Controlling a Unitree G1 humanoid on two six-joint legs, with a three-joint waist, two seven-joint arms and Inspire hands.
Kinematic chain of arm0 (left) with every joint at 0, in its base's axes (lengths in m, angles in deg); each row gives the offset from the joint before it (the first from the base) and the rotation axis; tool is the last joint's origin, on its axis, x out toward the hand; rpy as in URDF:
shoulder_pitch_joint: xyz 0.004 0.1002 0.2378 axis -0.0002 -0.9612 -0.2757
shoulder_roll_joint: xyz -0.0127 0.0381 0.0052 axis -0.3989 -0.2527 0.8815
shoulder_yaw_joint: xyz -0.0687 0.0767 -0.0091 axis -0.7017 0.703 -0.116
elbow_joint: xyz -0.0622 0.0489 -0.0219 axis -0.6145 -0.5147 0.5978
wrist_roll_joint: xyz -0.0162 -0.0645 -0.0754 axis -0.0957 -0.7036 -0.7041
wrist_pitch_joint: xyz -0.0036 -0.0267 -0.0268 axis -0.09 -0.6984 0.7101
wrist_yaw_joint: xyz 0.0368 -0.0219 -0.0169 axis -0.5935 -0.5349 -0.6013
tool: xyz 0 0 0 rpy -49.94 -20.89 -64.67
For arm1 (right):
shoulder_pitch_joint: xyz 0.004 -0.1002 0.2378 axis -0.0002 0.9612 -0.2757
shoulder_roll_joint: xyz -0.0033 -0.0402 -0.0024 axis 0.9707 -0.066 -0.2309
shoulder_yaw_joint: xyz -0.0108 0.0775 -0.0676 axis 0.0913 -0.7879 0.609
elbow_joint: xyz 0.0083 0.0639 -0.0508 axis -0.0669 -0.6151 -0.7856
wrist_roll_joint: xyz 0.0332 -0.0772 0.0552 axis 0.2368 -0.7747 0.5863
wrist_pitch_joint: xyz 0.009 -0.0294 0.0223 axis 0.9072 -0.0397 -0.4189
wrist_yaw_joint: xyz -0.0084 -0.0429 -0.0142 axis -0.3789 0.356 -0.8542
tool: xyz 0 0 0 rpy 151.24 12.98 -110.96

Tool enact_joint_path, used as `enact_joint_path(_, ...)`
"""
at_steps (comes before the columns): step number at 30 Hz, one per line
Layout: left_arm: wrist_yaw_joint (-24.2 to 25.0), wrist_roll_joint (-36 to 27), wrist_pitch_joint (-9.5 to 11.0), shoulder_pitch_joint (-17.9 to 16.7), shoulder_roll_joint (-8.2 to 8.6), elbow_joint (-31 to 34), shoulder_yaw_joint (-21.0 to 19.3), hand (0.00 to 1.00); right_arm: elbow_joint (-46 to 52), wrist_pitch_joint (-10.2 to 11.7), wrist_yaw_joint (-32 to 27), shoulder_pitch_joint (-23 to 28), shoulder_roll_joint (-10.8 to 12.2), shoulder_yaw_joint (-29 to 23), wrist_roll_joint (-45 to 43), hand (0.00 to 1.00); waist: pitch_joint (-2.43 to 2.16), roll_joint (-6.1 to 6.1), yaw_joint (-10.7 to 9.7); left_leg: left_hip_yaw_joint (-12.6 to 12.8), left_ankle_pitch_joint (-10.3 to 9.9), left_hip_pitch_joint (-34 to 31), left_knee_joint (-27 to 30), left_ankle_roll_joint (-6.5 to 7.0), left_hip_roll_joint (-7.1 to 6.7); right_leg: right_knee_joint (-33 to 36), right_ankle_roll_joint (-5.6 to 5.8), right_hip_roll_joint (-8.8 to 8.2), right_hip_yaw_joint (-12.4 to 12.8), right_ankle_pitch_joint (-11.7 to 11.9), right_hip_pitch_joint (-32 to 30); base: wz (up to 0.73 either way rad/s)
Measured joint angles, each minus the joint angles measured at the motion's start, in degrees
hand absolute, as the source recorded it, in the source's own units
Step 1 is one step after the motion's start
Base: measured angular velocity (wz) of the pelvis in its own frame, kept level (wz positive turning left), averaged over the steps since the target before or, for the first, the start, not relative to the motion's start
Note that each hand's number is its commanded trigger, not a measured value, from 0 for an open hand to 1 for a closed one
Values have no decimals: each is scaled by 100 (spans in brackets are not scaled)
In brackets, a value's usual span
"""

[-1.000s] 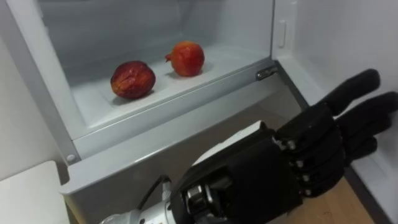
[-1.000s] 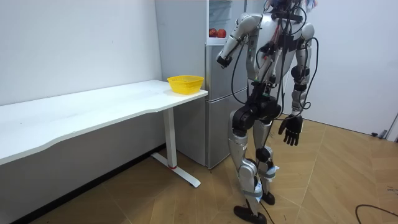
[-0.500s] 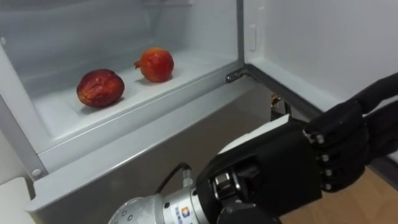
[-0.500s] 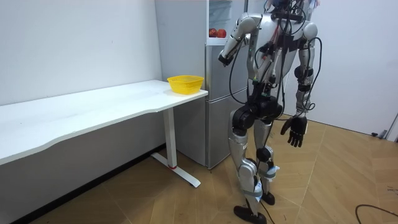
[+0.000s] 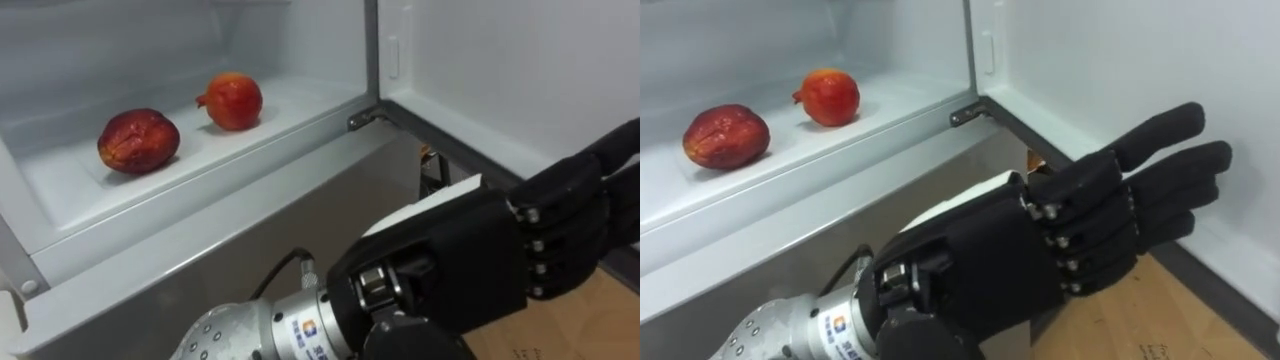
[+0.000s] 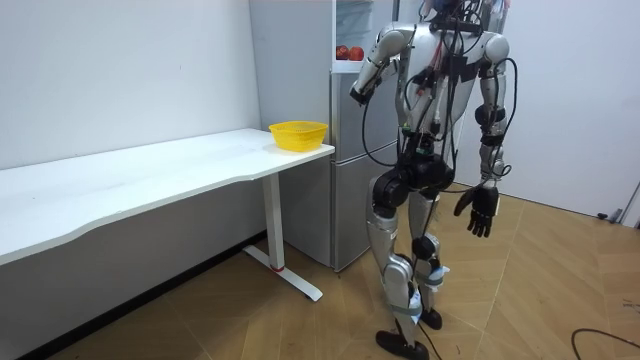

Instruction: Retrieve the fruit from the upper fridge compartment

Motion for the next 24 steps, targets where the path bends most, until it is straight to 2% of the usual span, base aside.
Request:
enact_joint_path(3,-16,13,3,0,-5,1,14,0,0,1,-11,-6,-4,-1,4,0,21,-25,-19,-35,-10,-22,0,-13,2,-14,-4,2,-31,2,-13,4)
enact_joint_path(8,-65,102,7,0,42,9,31,0,-3,10,-47,-9,-3,-97,85,0,11,-11,14,-92,-10,-50,1,-13,-12,-106,-12,-8,-110,25,-10,8)
enact_joint_path(10,-87,104,7,0,42,21,30,0,-2,13,-79,-24,-3,-98,217,0,-12,23,34,-97,-9,-52,2,-13,-12,-105,-19,-3,-130,30,-11,2)
enact_joint_path(12,-124,99,7,2,52,40,31,0,-2,15,-153,-57,-13,-94,359,0,-54,85,42,-100,-9,-61,2,-13,-6,-104,-26,-4,-183,34,-6,8)
enact_joint_path(14,-152,102,7,4,51,104,30,0,-8,22,-203,-69,-14,-94,451,0,-71,115,49,-94,-8,-68,2,-13,0,-109,-29,-3,-219,36,2,10)
enact_joint_path(16,-209,105,7,9,48,216,30,0,-9,29,-245,-88,-15,-86,455,0,-67,127,62,-103,-8,-76,1,-14,6,-113,-32,-4,-261,36,9,9)
enact_joint_path(20,-330,531,7,54,35,452,-8,0,-101,108,-400,-84,-20,-74,522,0,-55,145,332,-217,-7,-102,2,-14,-1,-105,-40,-8,-290,41,-14,3)
enact_joint_path(24,-380,702,4,72,-192,715,-245,0,-142,120,-500,-41,-16,115,572,0,-53,145,677,-386,-7,-141,1,-14,-1,-100,-42,-23,-420,42,-15,12)
